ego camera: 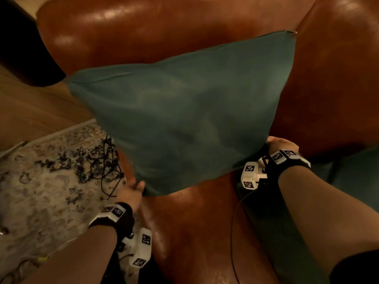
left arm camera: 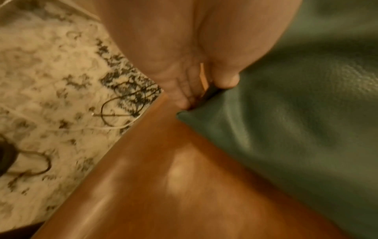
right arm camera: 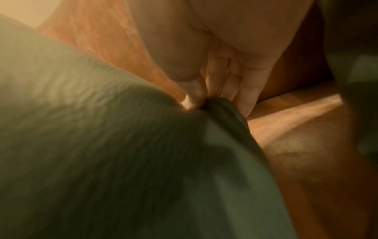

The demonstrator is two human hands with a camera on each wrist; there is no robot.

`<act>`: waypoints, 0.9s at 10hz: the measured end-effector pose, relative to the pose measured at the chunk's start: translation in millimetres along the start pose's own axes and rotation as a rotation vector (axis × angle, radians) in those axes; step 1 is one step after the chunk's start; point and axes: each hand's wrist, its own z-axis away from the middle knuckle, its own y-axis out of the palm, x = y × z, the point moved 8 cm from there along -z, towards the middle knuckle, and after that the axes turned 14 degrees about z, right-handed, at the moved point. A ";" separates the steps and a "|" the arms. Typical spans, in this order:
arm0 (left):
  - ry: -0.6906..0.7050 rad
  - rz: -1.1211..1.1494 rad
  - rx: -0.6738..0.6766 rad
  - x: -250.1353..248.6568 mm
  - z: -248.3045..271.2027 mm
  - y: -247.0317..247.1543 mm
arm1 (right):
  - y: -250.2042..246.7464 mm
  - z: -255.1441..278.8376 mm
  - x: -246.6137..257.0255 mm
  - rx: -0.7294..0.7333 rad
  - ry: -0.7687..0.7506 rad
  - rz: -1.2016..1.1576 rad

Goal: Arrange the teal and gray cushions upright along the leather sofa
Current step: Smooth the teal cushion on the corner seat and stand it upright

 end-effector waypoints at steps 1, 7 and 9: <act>0.030 0.116 -0.042 2.2 8.6 -3.9 | 1.6 -9.2 -5.2 -0.009 0.051 0.086; 0.331 0.196 -0.155 -43.3 32.7 -52.7 | -21.4 10.5 12.8 -0.148 -0.074 0.053; 0.782 0.372 -0.127 -157.7 128.2 -114.9 | -80.9 190.5 126.1 -0.592 -0.975 0.016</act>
